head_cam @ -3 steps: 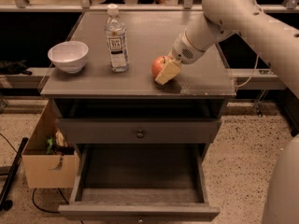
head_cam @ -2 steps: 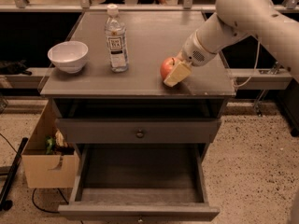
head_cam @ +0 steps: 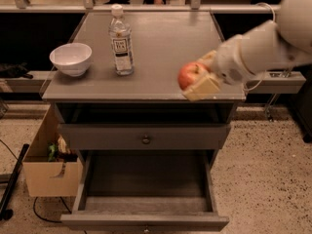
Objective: Place apple into middle drawer
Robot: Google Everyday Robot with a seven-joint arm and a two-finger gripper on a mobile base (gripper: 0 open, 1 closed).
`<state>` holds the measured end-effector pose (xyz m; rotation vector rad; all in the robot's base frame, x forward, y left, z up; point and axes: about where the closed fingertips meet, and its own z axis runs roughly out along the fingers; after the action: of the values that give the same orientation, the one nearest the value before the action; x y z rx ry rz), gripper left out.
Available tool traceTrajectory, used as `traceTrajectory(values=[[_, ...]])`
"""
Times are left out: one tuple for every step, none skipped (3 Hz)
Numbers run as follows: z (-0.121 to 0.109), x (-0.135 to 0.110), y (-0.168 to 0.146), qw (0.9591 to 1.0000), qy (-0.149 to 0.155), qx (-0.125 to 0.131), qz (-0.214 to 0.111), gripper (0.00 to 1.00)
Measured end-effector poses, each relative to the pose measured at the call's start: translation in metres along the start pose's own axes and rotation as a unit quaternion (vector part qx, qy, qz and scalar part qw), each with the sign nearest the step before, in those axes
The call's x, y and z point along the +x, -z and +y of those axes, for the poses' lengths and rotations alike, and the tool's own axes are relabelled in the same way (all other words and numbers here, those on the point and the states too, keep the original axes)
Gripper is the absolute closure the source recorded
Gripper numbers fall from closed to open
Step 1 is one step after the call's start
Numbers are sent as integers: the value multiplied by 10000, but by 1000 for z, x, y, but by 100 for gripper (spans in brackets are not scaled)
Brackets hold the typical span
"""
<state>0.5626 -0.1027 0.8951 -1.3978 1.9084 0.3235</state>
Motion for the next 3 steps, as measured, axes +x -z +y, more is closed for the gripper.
traceTrajectory(values=[[51,6,26,9988,-134,290,-360,100],[100,47,25,9965,-589,373,-461,100],[122,77,24,9951,-859,329,-363,100]])
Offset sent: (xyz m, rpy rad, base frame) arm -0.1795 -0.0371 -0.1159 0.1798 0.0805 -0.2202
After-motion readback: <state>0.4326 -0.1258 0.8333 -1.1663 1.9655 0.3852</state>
